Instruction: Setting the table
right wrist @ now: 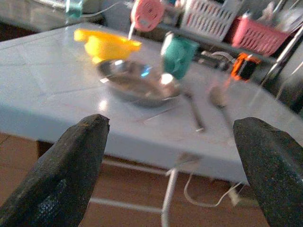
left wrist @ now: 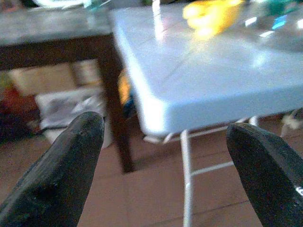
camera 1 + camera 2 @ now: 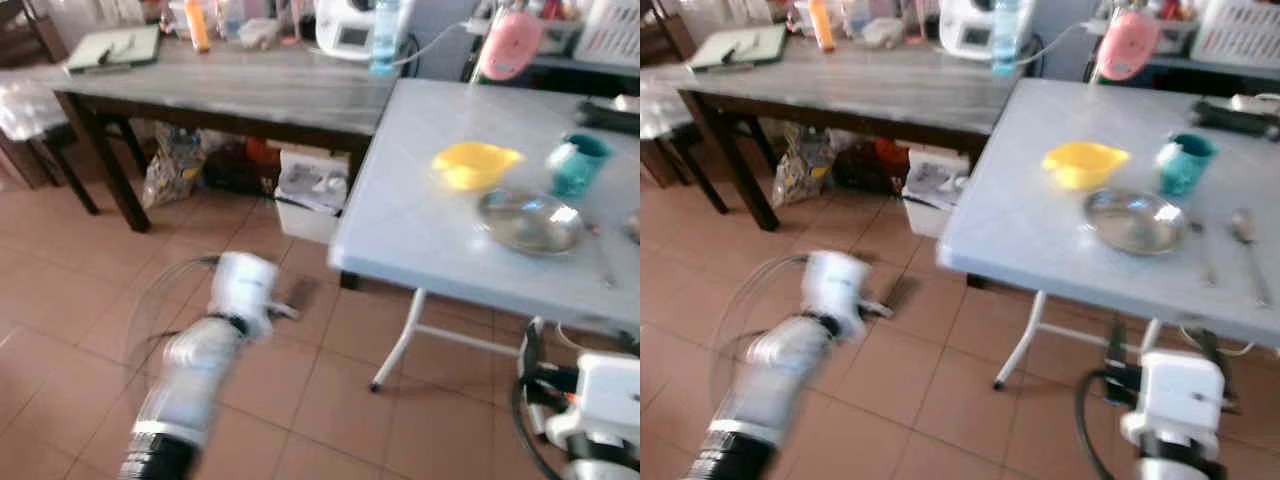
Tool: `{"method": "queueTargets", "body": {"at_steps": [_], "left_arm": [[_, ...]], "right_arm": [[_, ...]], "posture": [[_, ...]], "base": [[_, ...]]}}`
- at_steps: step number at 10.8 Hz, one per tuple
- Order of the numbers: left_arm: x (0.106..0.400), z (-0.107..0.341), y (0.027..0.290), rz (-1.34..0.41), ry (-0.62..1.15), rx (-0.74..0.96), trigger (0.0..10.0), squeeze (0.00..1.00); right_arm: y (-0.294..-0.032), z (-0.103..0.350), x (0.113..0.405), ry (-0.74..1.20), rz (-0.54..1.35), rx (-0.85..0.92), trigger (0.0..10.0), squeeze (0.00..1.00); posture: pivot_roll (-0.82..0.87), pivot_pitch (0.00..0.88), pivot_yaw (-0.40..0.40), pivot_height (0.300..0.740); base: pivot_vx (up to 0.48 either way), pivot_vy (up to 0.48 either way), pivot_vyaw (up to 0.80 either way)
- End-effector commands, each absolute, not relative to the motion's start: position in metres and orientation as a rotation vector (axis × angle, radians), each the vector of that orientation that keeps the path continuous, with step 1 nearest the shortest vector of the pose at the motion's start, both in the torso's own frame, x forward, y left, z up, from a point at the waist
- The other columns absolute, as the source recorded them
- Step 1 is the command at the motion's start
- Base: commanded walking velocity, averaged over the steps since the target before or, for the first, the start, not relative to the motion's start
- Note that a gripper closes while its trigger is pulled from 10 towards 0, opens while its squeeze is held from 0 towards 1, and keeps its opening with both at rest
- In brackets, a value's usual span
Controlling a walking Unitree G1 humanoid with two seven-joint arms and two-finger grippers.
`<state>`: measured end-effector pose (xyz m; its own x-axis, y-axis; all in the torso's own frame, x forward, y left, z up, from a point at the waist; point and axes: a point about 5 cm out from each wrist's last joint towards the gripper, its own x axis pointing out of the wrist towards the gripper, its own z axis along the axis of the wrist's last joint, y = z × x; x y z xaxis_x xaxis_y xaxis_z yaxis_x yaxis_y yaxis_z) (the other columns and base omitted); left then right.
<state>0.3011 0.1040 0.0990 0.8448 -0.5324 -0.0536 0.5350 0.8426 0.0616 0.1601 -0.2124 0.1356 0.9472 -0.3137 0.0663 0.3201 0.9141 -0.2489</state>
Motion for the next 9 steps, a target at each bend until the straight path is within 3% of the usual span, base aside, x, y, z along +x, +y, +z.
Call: {"method": "queueTargets", "body": {"at_steps": [1,4,6,9], "left_arm": [[0.304,0.101,0.112,-0.548,0.032,0.095,10.0,0.00],[0.306,0.100,0.106,-0.564,0.038,0.093,10.0,0.00],[0.310,0.103,0.104,-0.562,0.022,0.082,10.0,0.00],[0.318,0.105,0.109,-0.489,0.028,0.059,10.0,0.00]], "right_arm": [[-0.203,0.139,0.162,-0.039,-0.287,-0.242,10.0,0.00],[-0.190,0.141,0.170,-0.061,-0.224,-0.236,10.0,0.00],[-0.186,0.142,0.174,-0.065,-0.173,-0.257,10.0,0.00],[-0.185,0.146,0.188,-0.106,-0.243,-0.224,10.0,0.00]], "posture": [[-0.04,0.063,0.042,0.740],[-0.05,0.056,0.053,0.740],[-0.05,0.060,0.052,0.740],[-0.03,0.064,0.031,0.740]], "base": [[0.000,-0.480,-0.41],[0.000,-0.386,-0.27],[0.000,0.000,0.00],[0.000,0.000,0.00]]}}
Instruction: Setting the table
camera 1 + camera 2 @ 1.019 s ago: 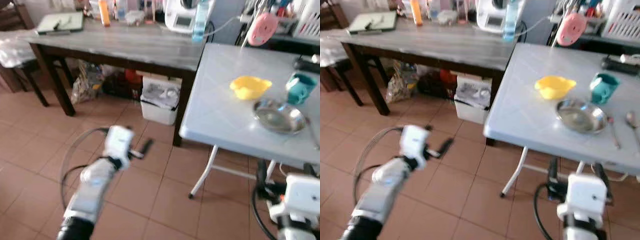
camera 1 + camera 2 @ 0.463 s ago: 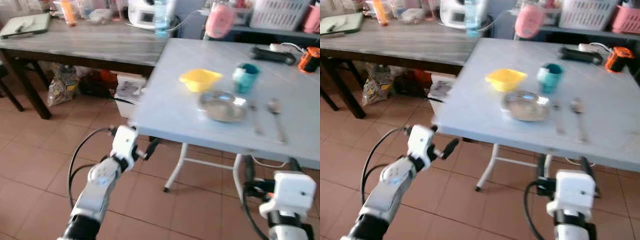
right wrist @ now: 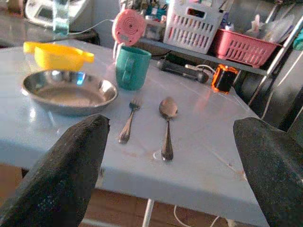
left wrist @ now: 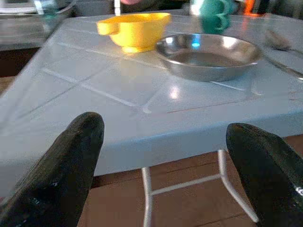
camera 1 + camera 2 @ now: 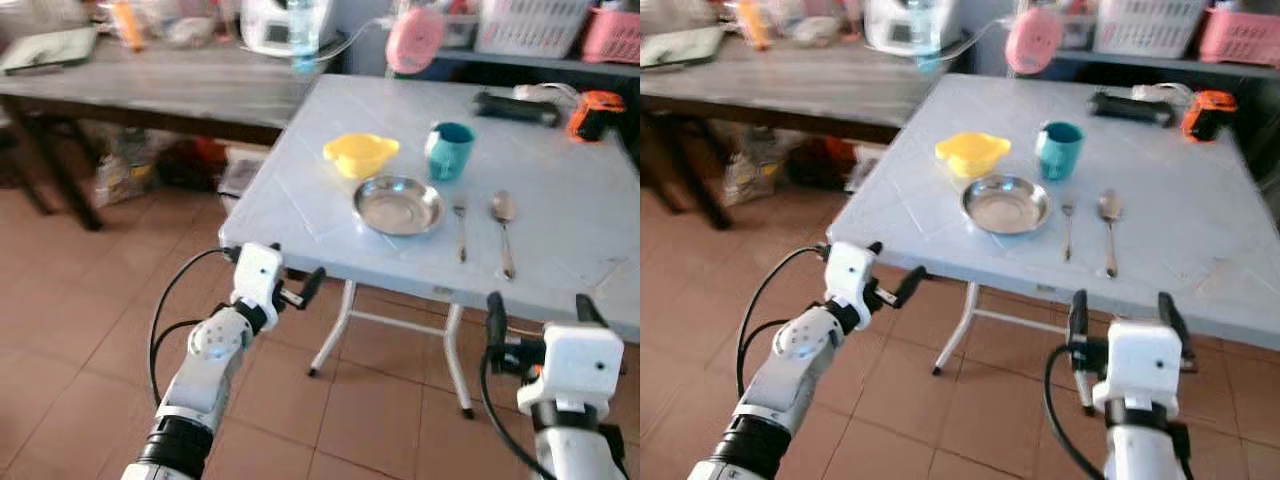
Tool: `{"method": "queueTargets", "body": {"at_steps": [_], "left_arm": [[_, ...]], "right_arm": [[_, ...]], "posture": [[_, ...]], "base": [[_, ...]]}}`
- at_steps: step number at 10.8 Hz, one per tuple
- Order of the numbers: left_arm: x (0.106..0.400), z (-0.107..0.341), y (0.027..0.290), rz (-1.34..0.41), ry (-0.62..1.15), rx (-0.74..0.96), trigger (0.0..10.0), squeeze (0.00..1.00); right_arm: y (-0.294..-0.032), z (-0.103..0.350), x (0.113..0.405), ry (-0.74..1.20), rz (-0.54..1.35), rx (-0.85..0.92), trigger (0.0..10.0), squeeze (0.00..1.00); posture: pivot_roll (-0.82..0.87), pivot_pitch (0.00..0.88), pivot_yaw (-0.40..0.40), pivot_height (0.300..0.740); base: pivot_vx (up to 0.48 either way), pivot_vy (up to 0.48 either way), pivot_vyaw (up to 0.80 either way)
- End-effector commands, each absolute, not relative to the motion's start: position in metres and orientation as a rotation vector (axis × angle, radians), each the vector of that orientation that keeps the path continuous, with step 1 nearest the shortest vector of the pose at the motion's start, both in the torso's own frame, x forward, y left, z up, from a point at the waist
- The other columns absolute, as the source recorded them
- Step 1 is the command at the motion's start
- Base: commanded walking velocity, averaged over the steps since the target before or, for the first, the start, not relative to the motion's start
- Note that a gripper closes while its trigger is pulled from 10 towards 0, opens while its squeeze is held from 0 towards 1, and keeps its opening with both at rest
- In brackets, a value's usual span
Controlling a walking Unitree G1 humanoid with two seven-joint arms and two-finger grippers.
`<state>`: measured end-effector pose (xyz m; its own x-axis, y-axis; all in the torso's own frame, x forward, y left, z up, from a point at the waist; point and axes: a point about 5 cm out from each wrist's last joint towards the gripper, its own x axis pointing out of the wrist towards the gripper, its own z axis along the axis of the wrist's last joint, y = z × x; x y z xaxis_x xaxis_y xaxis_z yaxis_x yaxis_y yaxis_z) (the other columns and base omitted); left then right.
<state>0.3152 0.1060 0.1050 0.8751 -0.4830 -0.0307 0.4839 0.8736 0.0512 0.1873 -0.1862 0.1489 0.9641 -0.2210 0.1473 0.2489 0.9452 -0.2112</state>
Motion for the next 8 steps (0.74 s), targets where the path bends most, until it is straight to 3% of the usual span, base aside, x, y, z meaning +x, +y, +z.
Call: {"method": "queueTargets", "body": {"at_steps": [1,4,8], "left_arm": [[0.3179,0.1048,0.1095,-0.485,0.030,0.058,10.0,0.00],[0.3200,0.1056,0.1058,-0.494,0.026,0.059,10.0,0.00],[0.3196,0.1037,0.1053,-0.506,0.038,0.058,10.0,0.00]], "right_arm": [[-0.1815,0.1451,0.1917,-0.110,-0.257,-0.218,10.0,0.00],[-0.1788,0.1410,0.1903,-0.097,-0.281,-0.188,10.0,0.00],[-0.1799,0.1359,0.1837,-0.073,-0.276,-0.186,10.0,0.00]], "posture": [[-0.02,0.060,0.022,0.740],[-0.02,0.067,0.023,0.740],[-0.03,0.076,0.032,0.740]], "base": [[0.000,0.000,-0.77],[0.000,0.000,-0.80],[0.000,0.303,0.00]]}}
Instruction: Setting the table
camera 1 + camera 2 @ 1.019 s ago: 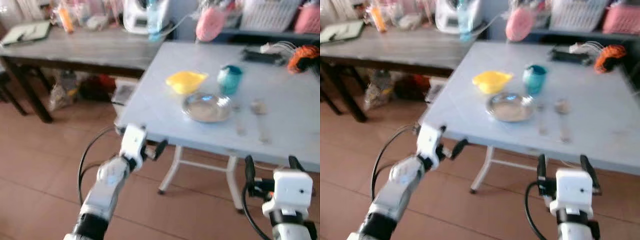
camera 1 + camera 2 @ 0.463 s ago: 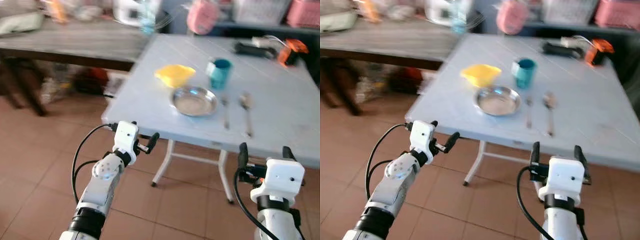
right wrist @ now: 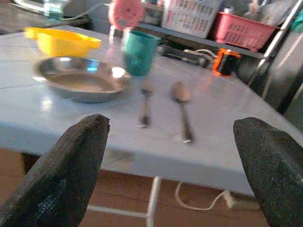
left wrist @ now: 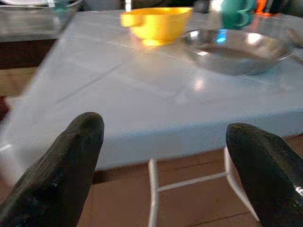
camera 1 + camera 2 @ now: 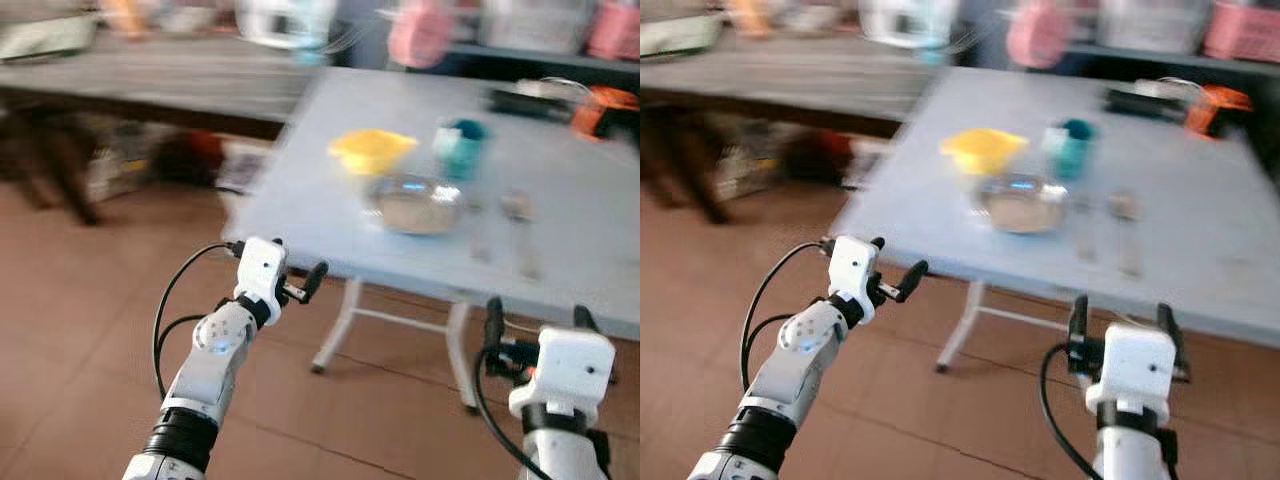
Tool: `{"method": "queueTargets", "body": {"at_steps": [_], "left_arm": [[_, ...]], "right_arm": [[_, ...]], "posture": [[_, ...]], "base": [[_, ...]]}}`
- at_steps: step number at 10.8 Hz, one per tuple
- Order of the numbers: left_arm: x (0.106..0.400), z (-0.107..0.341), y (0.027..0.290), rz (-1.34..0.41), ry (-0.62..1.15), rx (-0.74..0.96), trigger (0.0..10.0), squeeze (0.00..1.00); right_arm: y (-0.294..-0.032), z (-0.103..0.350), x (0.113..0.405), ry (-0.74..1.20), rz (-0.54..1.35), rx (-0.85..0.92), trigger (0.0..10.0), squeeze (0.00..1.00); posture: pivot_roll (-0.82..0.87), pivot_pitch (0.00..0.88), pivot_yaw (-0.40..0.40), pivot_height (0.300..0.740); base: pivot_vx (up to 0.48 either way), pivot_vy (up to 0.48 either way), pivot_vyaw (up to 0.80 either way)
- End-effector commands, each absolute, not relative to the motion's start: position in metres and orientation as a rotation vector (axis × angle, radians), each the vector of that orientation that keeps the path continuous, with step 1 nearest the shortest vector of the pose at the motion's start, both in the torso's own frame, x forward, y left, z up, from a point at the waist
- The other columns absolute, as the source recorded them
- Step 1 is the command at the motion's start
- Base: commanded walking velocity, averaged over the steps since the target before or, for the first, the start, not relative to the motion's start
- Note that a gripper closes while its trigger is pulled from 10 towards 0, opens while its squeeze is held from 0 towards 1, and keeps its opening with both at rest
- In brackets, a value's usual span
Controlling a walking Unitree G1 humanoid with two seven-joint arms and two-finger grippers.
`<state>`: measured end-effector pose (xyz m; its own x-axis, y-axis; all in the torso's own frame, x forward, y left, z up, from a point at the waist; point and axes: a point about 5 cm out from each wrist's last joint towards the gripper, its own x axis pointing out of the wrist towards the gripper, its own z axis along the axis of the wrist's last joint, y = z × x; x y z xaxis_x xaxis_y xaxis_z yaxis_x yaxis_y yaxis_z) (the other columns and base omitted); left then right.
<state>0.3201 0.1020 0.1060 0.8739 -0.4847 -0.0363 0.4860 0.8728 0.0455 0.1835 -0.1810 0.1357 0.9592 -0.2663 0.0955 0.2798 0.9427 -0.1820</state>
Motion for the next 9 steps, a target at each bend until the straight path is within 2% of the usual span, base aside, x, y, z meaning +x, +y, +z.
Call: {"method": "queueTargets", "body": {"at_steps": [1,3,6,9], "left_arm": [[0.319,0.103,0.106,-0.505,0.043,0.060,10.0,0.00],[0.316,0.099,0.106,-0.512,0.054,0.064,10.0,0.00],[0.316,0.099,0.105,-0.515,0.054,0.066,10.0,0.00],[0.316,0.105,0.099,-0.526,0.006,0.058,10.0,0.00]], "right_arm": [[-0.178,0.134,0.183,-0.064,-0.263,-0.183,10.0,0.00],[-0.172,0.127,0.182,-0.028,-0.174,-0.176,10.0,0.00],[-0.182,0.128,0.180,-0.036,-0.243,-0.208,10.0,0.00],[-0.195,0.131,0.174,-0.045,-0.320,-0.247,10.0,0.00]], "posture": [[-0.03,0.079,0.032,0.740],[-0.02,0.088,0.028,0.740],[-0.02,0.088,0.028,0.740],[-0.03,0.088,0.029,0.740]], "base": [[0.000,0.341,0.00],[0.000,0.394,0.00],[0.000,0.383,0.00],[0.000,0.000,0.00]]}}
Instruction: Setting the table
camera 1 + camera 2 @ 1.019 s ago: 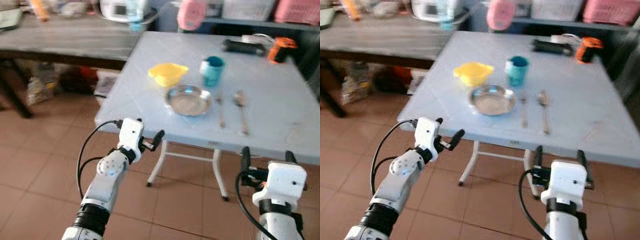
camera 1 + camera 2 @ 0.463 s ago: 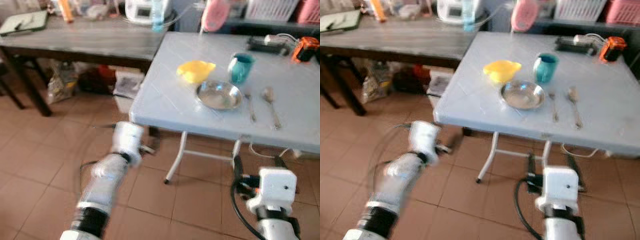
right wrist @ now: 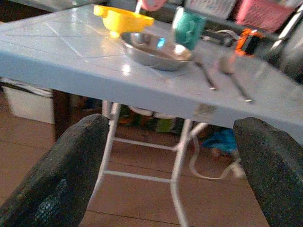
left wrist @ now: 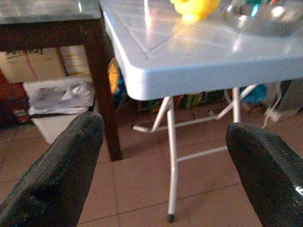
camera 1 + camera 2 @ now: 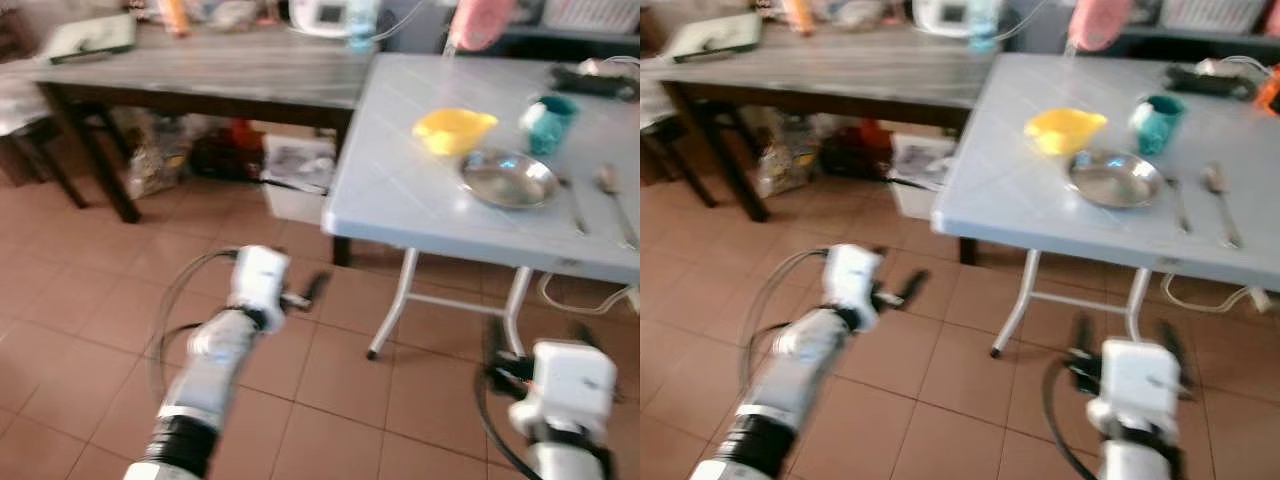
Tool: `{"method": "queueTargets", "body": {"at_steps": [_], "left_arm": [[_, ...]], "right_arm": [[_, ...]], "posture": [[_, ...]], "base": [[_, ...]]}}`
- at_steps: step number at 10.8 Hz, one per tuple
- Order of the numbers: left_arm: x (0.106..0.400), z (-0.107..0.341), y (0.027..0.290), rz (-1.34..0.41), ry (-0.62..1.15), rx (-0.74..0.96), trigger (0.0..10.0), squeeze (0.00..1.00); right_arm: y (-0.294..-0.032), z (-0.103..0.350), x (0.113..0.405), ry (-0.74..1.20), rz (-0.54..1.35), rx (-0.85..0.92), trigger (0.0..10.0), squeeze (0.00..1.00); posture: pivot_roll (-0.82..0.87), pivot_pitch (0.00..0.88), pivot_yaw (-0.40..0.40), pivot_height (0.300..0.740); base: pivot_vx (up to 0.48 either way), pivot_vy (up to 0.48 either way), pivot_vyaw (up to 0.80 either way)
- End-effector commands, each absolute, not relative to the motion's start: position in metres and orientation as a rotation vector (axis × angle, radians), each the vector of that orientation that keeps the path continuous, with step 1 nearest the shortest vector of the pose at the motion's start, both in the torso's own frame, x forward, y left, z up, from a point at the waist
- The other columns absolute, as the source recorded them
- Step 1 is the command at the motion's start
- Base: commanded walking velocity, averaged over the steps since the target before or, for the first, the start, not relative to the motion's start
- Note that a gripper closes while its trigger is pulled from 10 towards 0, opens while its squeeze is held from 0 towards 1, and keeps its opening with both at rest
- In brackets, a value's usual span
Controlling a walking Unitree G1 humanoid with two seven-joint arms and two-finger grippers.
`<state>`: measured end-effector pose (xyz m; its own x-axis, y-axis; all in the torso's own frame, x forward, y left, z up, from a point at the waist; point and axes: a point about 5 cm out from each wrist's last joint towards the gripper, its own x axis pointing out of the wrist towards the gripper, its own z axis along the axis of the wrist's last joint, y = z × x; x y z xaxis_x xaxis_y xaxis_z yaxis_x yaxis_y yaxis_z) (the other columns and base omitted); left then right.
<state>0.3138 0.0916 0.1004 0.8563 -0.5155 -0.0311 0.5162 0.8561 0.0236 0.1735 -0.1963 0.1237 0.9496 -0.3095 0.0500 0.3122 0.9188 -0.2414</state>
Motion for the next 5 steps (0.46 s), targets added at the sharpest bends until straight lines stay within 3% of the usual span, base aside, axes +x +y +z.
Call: {"method": "queueTargets", "body": {"at_steps": [1,2,5], "left_arm": [[0.3167,0.1100,0.0956,-0.550,-0.014,0.044,10.0,0.00],[0.3164,0.1132,0.0938,-0.570,-0.031,0.040,10.0,0.00],[0.3140,0.1124,0.0895,-0.602,-0.028,0.028,10.0,0.00]], "right_arm": [[-0.2002,0.1324,0.1701,-0.047,-0.351,-0.279,10.0,0.00],[-0.2022,0.1324,0.1690,-0.044,-0.364,-0.291,10.0,0.00],[-0.1999,0.1275,0.1673,-0.020,-0.331,-0.285,10.0,0.00]], "posture": [[-0.03,0.088,0.029,0.740],[-0.03,0.087,0.030,0.740],[-0.03,0.086,0.032,0.740]], "base": [[0.000,0.000,0.00],[0.000,0.000,0.00],[0.359,0.000,0.00]]}}
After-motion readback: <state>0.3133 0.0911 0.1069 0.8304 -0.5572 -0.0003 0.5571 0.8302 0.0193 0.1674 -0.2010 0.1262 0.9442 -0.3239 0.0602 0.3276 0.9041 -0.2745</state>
